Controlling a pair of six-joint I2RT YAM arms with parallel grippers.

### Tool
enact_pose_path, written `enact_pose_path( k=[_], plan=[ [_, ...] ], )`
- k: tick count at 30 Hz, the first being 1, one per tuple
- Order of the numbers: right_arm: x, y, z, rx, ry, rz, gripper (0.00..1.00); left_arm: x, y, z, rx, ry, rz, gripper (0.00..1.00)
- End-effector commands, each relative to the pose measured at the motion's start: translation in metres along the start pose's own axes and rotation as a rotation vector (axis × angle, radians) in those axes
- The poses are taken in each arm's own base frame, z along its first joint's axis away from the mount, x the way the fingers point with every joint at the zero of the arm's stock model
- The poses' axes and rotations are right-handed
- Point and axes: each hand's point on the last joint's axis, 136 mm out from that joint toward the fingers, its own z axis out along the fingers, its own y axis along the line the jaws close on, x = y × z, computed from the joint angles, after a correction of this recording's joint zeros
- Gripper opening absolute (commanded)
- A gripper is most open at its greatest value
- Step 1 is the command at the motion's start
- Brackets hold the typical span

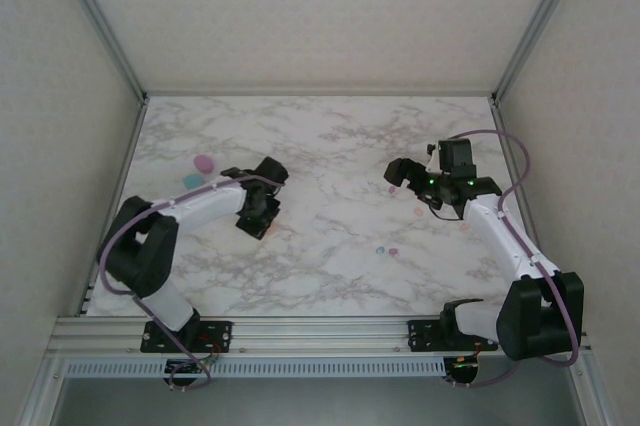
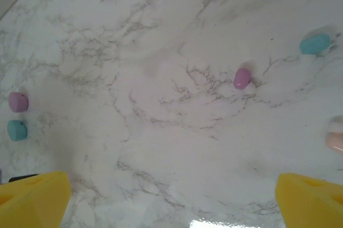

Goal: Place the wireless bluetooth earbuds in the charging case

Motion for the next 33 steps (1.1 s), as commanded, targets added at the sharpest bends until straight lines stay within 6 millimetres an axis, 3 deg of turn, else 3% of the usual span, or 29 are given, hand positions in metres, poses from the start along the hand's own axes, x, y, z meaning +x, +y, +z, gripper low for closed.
enact_pose_path(
  k=[1, 9, 12, 14, 18, 23, 25, 29, 33],
  plan=[
    [0.003, 0.001, 0.004, -0.010, 0.009, -0.027, 0.99, 0.020, -0.006, 0.009, -0.030, 0.022, -0.048, 0.36],
    [0.005, 0.000, 0.004, 0.000, -0.006, -0.076, 0.97, 0.052, -0.014, 0.029, -0.075, 0.070, -0.009, 0.40],
    [0.005, 0.006, 0.003, -0.017, -0.043, -0.133, 0.96, 0.050, -0.017, 0.027, -0.060, 0.062, 0.005, 0.57],
    [0.005, 0.011, 0.002, -0.028, -0.067, -0.187, 0.96, 0.044, -0.023, 0.016, -0.027, 0.032, 0.031, 0.74],
    [0.005, 0.026, 0.003, -0.061, -0.115, -0.350, 0.94, 0.018, -0.035, -0.025, 0.082, -0.094, 0.100, 0.89],
    [0.027, 0.060, 0.021, -0.175, -0.112, -0.599, 0.91, -0.047, -0.021, -0.093, 0.214, -0.395, 0.163, 0.93],
    [0.055, 0.084, 0.031, -0.268, -0.074, -0.803, 0.89, -0.071, -0.010, -0.111, 0.256, -0.484, 0.203, 0.93],
    [0.113, 0.114, 0.051, -0.435, 0.022, -1.163, 0.85, -0.107, 0.016, -0.136, 0.290, -0.649, 0.266, 0.92],
    [0.144, 0.127, 0.079, -0.485, 0.116, -1.306, 0.83, -0.128, 0.039, -0.160, 0.334, -0.784, 0.338, 0.92]
  ],
)
